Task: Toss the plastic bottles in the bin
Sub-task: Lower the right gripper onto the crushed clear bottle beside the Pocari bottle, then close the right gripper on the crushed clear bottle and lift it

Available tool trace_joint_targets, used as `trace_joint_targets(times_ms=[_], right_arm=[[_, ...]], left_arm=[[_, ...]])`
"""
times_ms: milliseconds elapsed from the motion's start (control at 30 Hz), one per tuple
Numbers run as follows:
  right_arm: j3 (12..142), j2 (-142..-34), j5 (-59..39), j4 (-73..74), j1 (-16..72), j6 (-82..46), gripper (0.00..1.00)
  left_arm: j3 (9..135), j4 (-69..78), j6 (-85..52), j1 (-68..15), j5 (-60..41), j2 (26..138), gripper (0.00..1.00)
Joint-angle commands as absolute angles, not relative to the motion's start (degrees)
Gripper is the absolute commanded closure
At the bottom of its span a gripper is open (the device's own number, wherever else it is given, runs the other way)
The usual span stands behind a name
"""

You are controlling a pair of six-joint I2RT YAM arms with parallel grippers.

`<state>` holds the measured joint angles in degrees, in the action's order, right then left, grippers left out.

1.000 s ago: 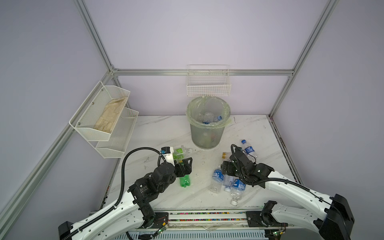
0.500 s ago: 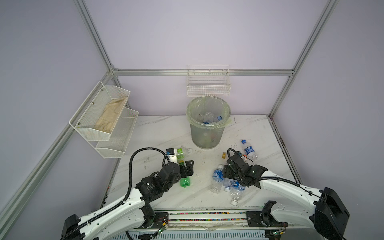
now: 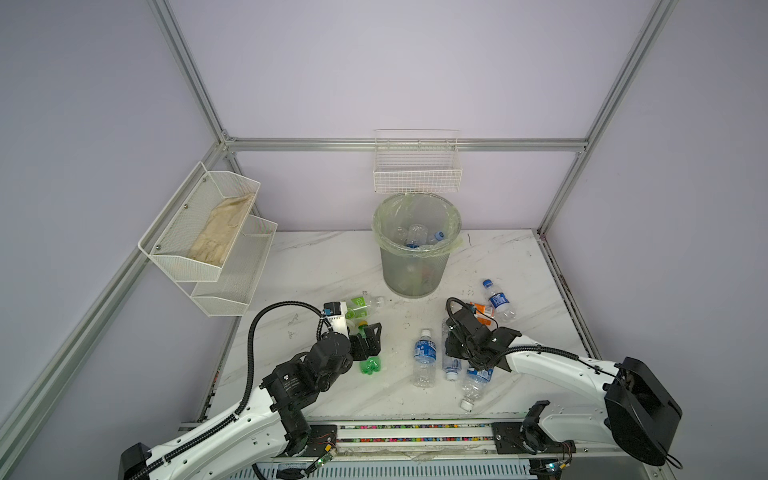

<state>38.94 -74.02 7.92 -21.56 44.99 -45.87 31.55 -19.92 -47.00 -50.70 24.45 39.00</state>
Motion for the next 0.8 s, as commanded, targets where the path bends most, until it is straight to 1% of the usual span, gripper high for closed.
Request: trace_joint_targets(times_ms=[0,233,367,467,633,767], right_arm=[[40.69,-74.75,8.37,-21.36,44.82,-46.35,0.58],[41.22,-76.54,8.38,-21.45,44.82,-46.1,0.58],[42.05,-76.1,8.7,-21.97,44.82,-46.13,0.64],[43.27,-74.51,9.25,-22.12,44.83,-45.58,0.68],[44.56,-69.8,9.48,-20.74,44.86,-43.91,0.71],[45.99,-66.22,12.12,-22.39,44.82,-43.47,0.73]], left_arm=[[29.24,-19.25,-45.2,-50.85,26.71,37.45,0.0],[29.19,-19.26,-44.56,-50.8,27.42,37.35,0.0],[29.28,-18.64,-44.21,-50.78,27.47,38.18,0.0],[29.75,-18.13,-43.65,-50.75,27.51,39.01,0.0],[30.54,-17.76,-42.89,-50.75,27.5,40.42,0.0],[30.88,-17.7,-42.63,-50.77,27.42,40.7,0.0]])
